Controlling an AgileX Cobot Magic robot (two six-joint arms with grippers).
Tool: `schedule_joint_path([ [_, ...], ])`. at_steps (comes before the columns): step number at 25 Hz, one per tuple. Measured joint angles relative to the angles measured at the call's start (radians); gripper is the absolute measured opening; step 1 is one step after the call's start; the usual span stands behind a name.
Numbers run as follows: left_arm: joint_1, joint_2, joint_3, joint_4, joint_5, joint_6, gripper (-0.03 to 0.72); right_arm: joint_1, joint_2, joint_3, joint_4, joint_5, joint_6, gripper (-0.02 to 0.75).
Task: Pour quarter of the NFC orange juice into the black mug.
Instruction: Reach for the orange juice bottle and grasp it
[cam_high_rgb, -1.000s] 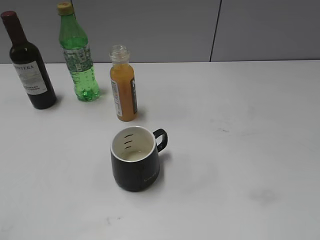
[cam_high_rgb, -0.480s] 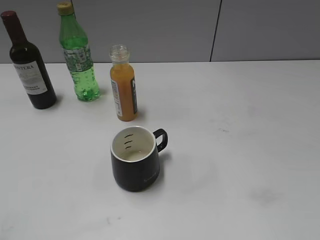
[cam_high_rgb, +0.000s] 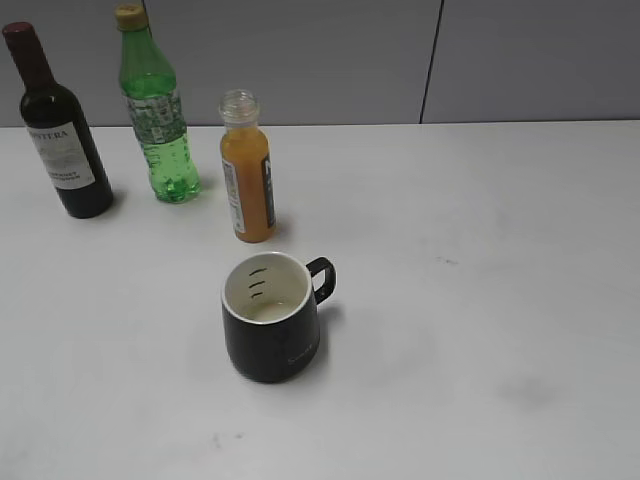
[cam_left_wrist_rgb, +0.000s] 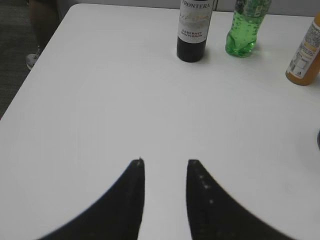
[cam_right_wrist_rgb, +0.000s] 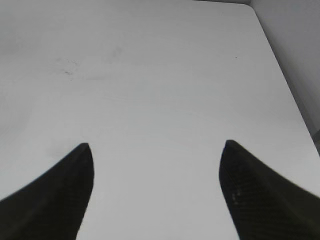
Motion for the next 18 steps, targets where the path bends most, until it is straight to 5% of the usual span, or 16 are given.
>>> schedule_joint_path([
  [18, 0.0, 0.0, 0.0, 0.0, 0.0, 0.0, 0.231, -0.008, 0.0, 0.0, 0.001, 0.001, 0.0, 0.594],
])
